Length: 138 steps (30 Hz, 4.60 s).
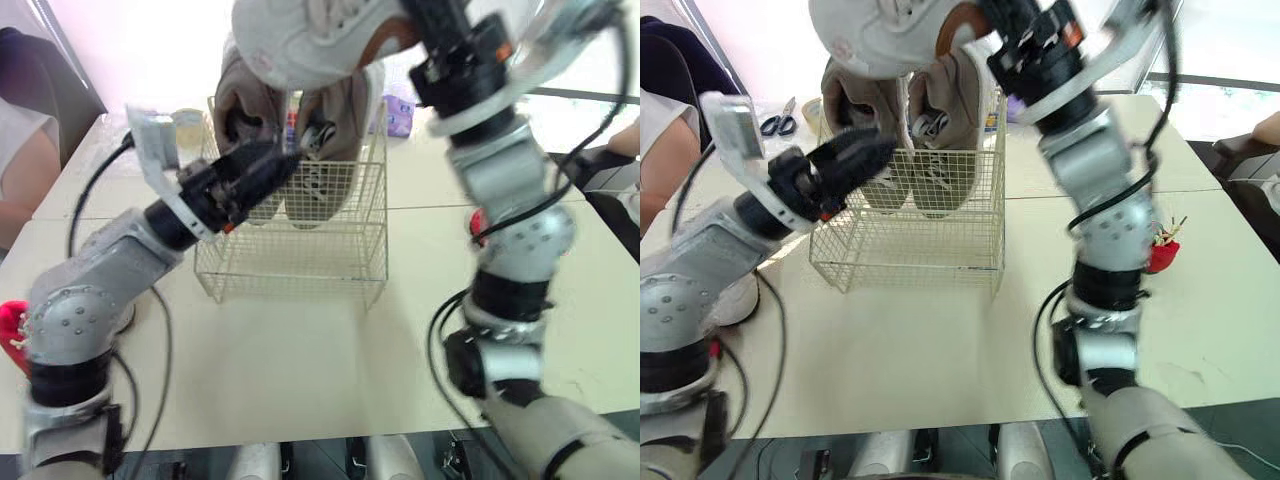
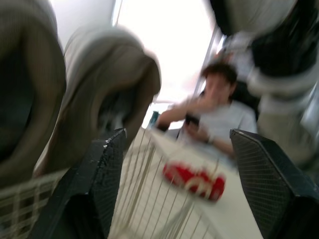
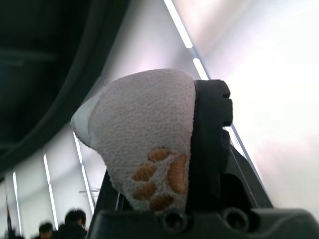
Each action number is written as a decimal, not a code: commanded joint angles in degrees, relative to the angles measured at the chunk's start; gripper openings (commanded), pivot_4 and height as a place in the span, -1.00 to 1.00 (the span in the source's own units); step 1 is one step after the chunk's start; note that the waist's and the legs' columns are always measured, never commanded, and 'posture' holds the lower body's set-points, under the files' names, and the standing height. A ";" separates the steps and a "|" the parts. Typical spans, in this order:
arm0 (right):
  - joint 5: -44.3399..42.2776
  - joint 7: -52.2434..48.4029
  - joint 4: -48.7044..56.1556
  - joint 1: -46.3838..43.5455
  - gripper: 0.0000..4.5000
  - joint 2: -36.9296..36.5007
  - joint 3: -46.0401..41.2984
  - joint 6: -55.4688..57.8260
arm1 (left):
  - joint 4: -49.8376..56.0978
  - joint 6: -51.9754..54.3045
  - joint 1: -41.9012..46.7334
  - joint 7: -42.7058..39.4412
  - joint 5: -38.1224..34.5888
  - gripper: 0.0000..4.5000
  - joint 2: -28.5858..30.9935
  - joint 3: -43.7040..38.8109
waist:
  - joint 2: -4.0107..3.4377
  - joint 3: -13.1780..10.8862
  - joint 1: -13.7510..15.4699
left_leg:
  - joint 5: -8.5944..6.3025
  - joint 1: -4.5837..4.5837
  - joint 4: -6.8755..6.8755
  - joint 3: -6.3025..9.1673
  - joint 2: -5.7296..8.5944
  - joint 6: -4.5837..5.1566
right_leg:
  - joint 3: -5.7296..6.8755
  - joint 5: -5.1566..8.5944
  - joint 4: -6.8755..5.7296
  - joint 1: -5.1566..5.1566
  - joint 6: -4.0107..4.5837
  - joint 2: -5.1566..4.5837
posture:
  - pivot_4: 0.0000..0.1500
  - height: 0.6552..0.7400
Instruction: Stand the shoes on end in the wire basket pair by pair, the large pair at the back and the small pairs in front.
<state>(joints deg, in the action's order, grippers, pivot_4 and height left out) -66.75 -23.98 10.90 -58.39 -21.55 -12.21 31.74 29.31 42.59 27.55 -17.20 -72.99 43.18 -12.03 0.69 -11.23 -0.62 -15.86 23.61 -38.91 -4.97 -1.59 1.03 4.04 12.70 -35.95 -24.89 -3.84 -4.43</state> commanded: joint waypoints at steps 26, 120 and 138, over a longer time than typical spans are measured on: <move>42.53 -53.48 -32.29 -3.58 0.41 -11.65 18.00 -24.25 | 15.68 -0.57 -23.33 1.99 -0.40 0.44 -0.43 -1.76 | -0.03 -0.04 -0.04 | -0.01 0.02 0.15 -0.25 -0.07 -0.02 | -0.13 0.01 0.42 -0.02 0.26 -0.20 | 1.00 1.00; 22.64 -43.33 0.76 7.97 1.00 -32.49 8.13 22.59 | 13.29 -17.02 -3.01 18.84 42.58 -0.99 -25.83 -5.01 | 0.29 0.14 1.04 | 0.06 -0.11 0.40 -0.76 0.00 -0.06 | -0.20 -0.44 0.18 -0.26 -0.04 -0.30 | 1.00 1.00; 16.68 -36.42 7.56 12.14 1.00 -34.18 3.10 29.17 | -13.15 -44.30 -9.97 10.06 62.47 -0.99 -33.23 8.40 | 0.31 0.17 1.45 | -0.11 -0.10 -0.29 -0.81 -0.15 0.22 | -0.27 -0.41 -0.01 -0.13 0.01 -0.18 | 1.00 1.00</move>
<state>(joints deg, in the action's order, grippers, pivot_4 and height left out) -49.10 -60.92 17.24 -45.76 -55.31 -7.10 61.24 16.79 0.30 18.03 -5.99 -12.26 9.83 -4.84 1.00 -11.05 0.83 -15.98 23.51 -39.21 -5.78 -1.73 1.25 3.77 12.29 -35.96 -25.02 -3.83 -4.61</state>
